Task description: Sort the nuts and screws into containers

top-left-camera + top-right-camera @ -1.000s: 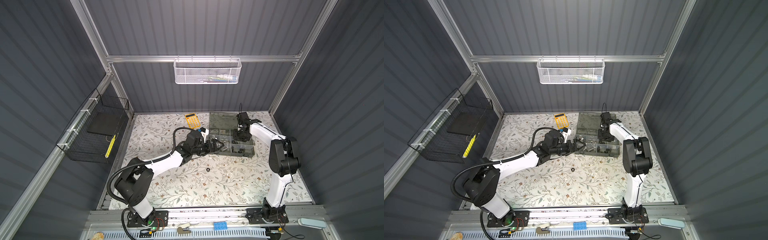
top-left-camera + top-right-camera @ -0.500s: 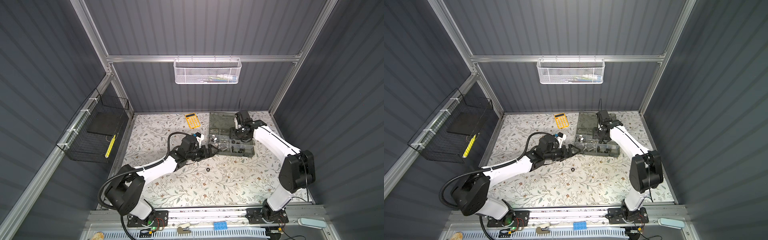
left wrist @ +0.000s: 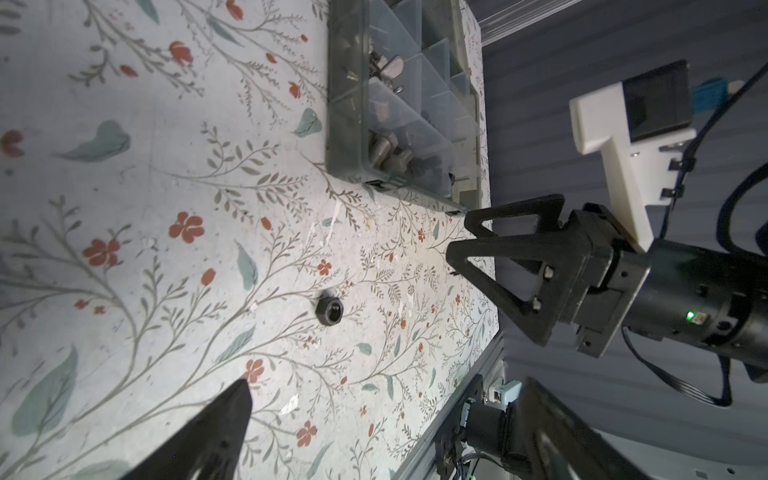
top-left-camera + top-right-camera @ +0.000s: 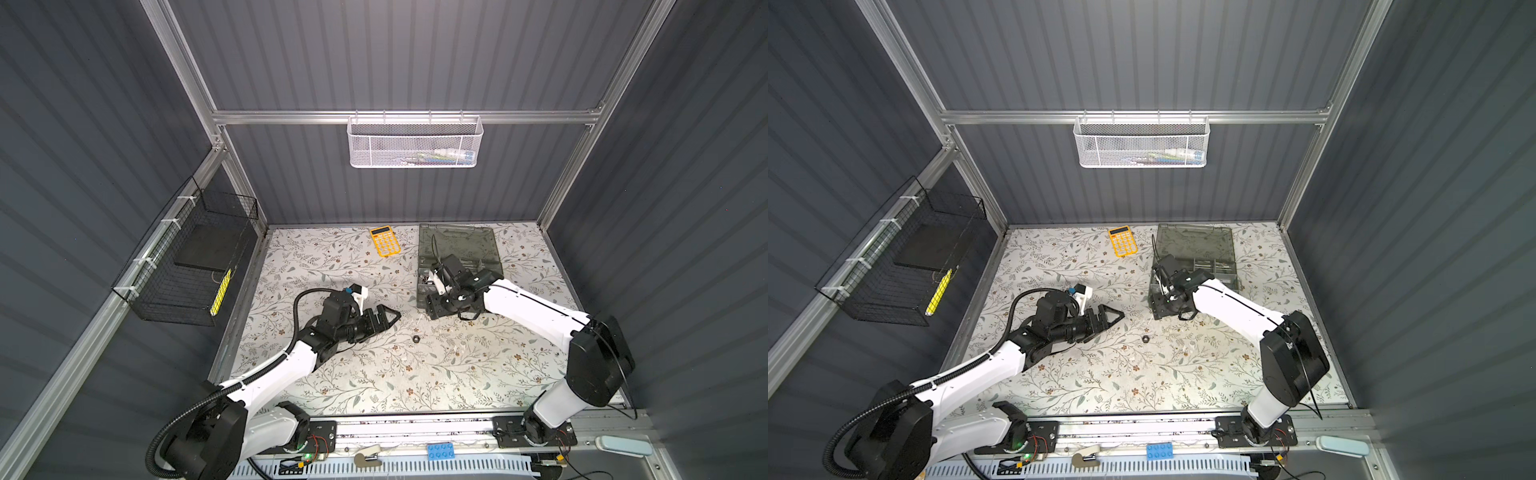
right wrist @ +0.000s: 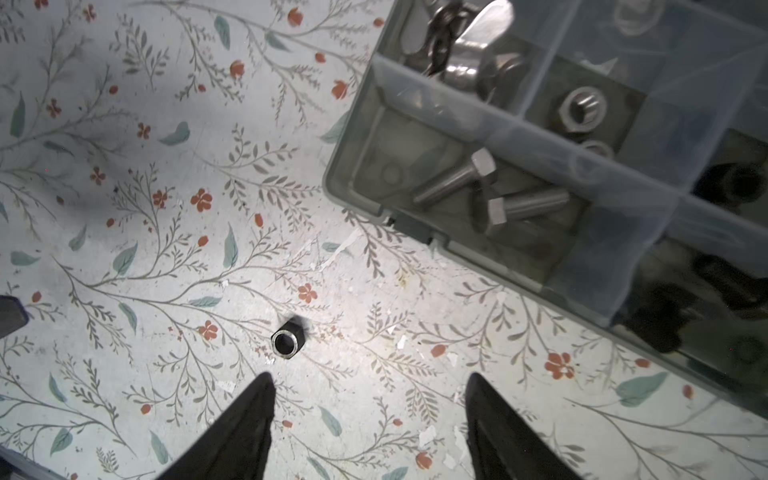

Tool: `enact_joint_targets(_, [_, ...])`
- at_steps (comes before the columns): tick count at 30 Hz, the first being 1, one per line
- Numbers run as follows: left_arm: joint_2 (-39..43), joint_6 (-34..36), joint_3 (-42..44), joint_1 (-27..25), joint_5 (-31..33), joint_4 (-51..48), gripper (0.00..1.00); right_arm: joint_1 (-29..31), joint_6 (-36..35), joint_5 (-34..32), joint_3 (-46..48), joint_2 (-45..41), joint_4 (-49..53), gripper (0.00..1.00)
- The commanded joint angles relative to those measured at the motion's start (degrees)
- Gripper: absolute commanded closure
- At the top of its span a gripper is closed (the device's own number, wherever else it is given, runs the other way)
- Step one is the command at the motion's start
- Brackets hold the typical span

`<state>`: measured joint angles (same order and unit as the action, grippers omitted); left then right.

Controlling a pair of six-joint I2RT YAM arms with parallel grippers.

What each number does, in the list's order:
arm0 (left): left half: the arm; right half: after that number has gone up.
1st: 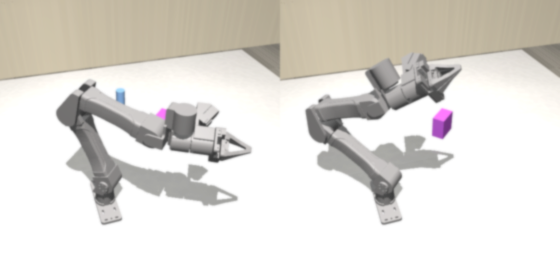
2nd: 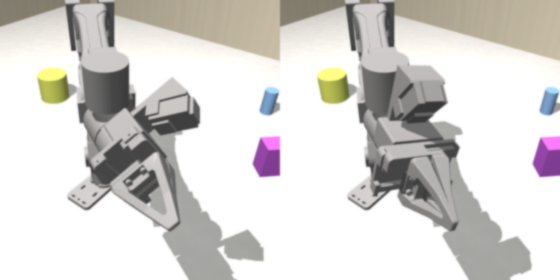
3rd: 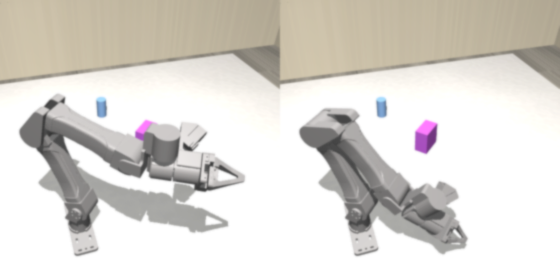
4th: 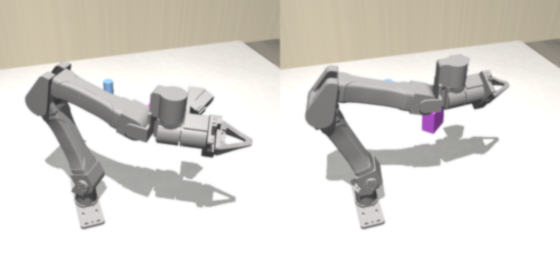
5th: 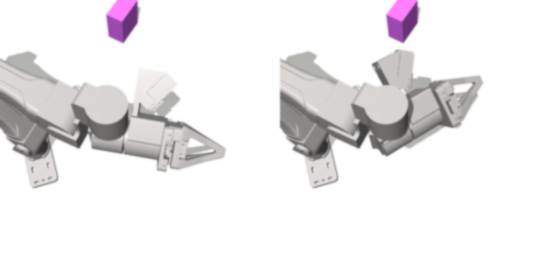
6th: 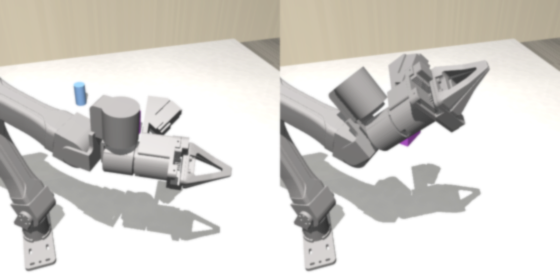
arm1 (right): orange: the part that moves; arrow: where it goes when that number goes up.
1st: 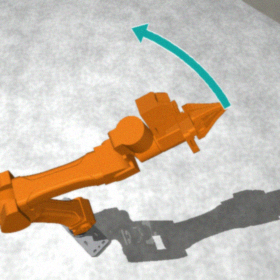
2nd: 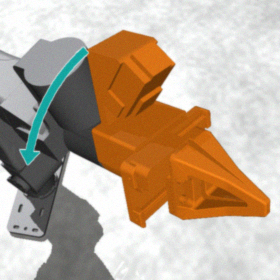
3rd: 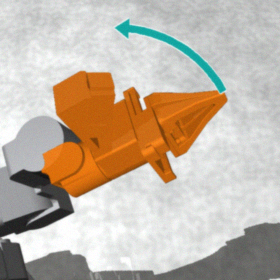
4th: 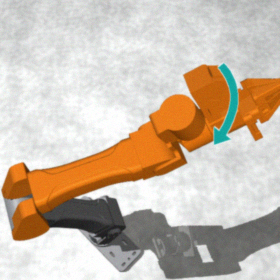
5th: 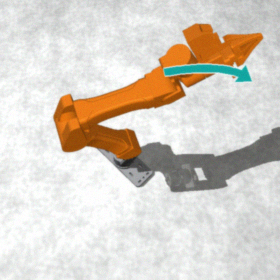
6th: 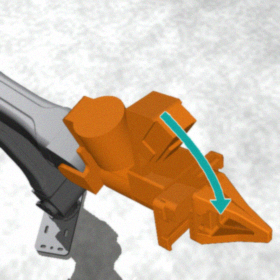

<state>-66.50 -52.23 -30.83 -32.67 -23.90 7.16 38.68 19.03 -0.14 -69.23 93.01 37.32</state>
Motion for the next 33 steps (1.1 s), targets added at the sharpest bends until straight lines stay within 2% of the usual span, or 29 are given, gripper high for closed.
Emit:
enact_joint_targets(1, [2.1,-1.1,2.5,0.6,-0.8,0.5,0.00,3.2,1.8,0.2,1.3,2.5,-1.7,0.28])
enact_joint_targets(6, [3.6,-1.7,3.3,1.2,-1.5,0.5,0.00,6.5,3.0,0.6,1.5,7.0,-3.3,0.30])
enact_joint_targets(14, [4.2,-1.8,3.7,1.5,-1.8,0.2,0.00,8.4,3.4,1.2,0.4,12.2,-4.9,0.34])
enact_joint_targets(25, [4.5,-1.6,4.1,1.6,-1.1,-0.4,0.00,10.2,3.5,0.8,0.9,16.0,-5.6,0.50])
enact_joint_targets(33, [4.7,-2.0,4.0,1.6,-1.2,-0.4,0.00,11.2,4.3,-1.8,0.6,17.7,-4.4,0.69])
